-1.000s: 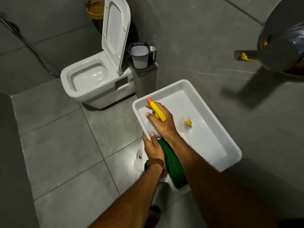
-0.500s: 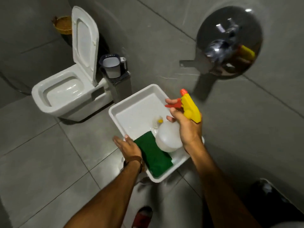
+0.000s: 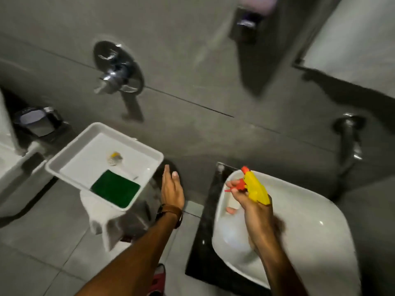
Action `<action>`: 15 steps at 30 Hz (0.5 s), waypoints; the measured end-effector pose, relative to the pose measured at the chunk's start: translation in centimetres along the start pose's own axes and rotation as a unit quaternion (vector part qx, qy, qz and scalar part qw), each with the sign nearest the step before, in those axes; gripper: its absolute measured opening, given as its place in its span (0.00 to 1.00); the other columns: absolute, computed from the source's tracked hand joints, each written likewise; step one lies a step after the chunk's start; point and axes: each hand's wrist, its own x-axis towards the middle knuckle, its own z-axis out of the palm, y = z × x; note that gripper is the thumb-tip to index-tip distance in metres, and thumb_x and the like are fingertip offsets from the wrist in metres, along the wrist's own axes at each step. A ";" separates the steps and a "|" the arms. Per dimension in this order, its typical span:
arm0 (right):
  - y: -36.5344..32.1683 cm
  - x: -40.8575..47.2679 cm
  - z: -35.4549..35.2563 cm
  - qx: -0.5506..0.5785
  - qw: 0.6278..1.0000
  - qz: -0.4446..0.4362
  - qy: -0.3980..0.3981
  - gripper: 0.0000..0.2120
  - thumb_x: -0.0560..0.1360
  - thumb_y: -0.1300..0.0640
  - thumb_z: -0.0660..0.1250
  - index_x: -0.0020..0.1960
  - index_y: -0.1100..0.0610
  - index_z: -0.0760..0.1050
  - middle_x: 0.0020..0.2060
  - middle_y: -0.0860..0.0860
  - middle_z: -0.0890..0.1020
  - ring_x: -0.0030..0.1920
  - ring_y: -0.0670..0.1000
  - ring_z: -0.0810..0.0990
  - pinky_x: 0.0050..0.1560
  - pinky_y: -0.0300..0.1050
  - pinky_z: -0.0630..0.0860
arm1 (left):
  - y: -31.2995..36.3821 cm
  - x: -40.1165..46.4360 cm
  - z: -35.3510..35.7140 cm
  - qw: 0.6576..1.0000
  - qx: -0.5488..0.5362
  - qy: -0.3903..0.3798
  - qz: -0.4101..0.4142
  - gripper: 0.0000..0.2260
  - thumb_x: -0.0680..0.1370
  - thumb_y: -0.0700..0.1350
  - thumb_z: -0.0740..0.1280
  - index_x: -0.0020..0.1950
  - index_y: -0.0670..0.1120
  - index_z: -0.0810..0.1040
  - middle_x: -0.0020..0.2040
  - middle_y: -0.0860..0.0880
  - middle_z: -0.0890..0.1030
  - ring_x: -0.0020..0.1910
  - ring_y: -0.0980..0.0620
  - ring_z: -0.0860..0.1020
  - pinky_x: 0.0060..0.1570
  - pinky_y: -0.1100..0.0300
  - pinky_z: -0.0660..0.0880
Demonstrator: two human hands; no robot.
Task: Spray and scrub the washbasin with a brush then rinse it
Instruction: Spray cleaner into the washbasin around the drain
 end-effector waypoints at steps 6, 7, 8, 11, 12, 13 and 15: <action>2.8 -7.3 -16.0 -0.089 0.988 0.103 0.071 0.15 0.80 0.46 0.69 0.60 0.27 0.76 0.50 0.44 0.86 0.52 0.51 0.84 0.38 0.56 0.86 | 1.3 -9.8 5.9 0.989 0.080 -0.125 0.001 0.22 0.84 0.48 0.54 0.76 0.40 0.64 0.75 0.40 0.68 0.74 0.43 0.66 0.73 0.55 0.60; 3.5 -8.0 -17.8 -0.110 0.984 0.118 0.076 0.12 0.79 0.41 0.67 0.59 0.26 0.75 0.49 0.48 0.86 0.52 0.52 0.84 0.37 0.56 0.86 | 1.3 -11.0 6.5 0.987 0.086 -0.136 -0.003 0.22 0.84 0.48 0.54 0.76 0.40 0.64 0.74 0.40 0.69 0.74 0.42 0.67 0.72 0.53 0.61; 4.1 -8.8 -19.5 -0.127 0.980 0.133 0.081 0.11 0.78 0.38 0.66 0.59 0.27 0.76 0.45 0.51 0.86 0.50 0.52 0.84 0.39 0.58 0.86 | 1.2 -12.4 7.0 0.985 0.090 -0.146 -0.007 0.22 0.84 0.49 0.54 0.76 0.40 0.64 0.74 0.40 0.70 0.73 0.41 0.68 0.72 0.52 0.63; 5.9 -10.3 -23.1 -0.155 0.970 0.166 0.083 0.15 0.78 0.36 0.66 0.63 0.33 0.78 0.34 0.48 0.85 0.42 0.51 0.84 0.50 0.63 0.85 | 0.7 -14.9 7.9 0.984 0.111 -0.142 0.000 0.21 0.84 0.48 0.53 0.75 0.41 0.66 0.71 0.39 0.73 0.69 0.39 0.72 0.69 0.48 0.68; 6.3 -10.3 -23.6 -0.157 0.969 0.175 0.081 0.15 0.77 0.36 0.66 0.63 0.33 0.78 0.31 0.46 0.83 0.39 0.50 0.84 0.51 0.62 0.84 | 0.7 -15.0 7.9 0.984 0.119 -0.133 0.003 0.20 0.84 0.48 0.53 0.74 0.41 0.66 0.69 0.39 0.74 0.67 0.38 0.73 0.67 0.48 0.69; 6.8 -10.2 -24.1 -0.157 0.967 0.184 0.085 0.14 0.77 0.36 0.67 0.62 0.34 0.79 0.29 0.46 0.82 0.35 0.50 0.83 0.50 0.61 0.85 | 0.6 -15.0 8.0 0.984 0.126 -0.128 0.008 0.20 0.84 0.48 0.53 0.73 0.42 0.67 0.67 0.39 0.76 0.65 0.38 0.75 0.65 0.47 0.71; 7.4 -9.6 -24.7 -0.151 0.964 0.192 0.108 0.14 0.78 0.39 0.67 0.62 0.37 0.80 0.29 0.47 0.81 0.29 0.51 0.81 0.45 0.57 0.84 | 0.5 -15.0 8.1 0.983 0.135 -0.122 0.017 0.19 0.84 0.48 0.52 0.72 0.43 0.68 0.65 0.39 0.78 0.61 0.37 0.77 0.62 0.47 0.73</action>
